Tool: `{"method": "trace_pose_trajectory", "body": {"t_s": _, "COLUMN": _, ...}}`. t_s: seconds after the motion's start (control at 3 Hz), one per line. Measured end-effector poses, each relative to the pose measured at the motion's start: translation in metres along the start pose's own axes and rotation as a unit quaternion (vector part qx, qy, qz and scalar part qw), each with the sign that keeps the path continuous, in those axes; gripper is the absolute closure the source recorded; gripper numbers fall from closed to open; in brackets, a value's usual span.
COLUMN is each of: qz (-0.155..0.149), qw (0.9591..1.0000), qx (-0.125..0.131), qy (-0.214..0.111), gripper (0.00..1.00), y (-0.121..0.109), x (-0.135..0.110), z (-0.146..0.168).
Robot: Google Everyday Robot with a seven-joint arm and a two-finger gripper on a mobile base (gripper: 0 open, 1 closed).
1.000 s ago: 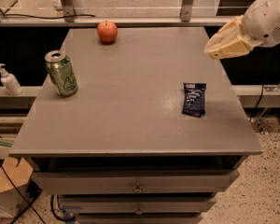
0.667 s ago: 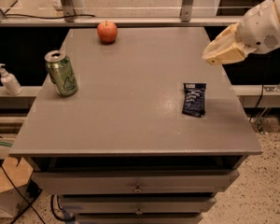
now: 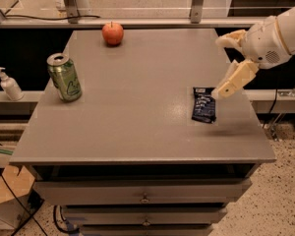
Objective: Pick rxbar blueberry
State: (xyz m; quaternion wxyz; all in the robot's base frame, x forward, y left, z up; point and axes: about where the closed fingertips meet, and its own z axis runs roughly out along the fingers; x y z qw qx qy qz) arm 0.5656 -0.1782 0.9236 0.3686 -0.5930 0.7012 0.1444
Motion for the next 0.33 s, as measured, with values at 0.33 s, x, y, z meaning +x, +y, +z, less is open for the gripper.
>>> {"method": "trace_pose_trajectory", "body": {"t_s": 0.33, "qz": 0.0, "qw": 1.0, "qx": 0.0, "qy": 0.0, "gripper": 0.0, "y": 0.0001, "x": -0.0002, "z": 0.0}}
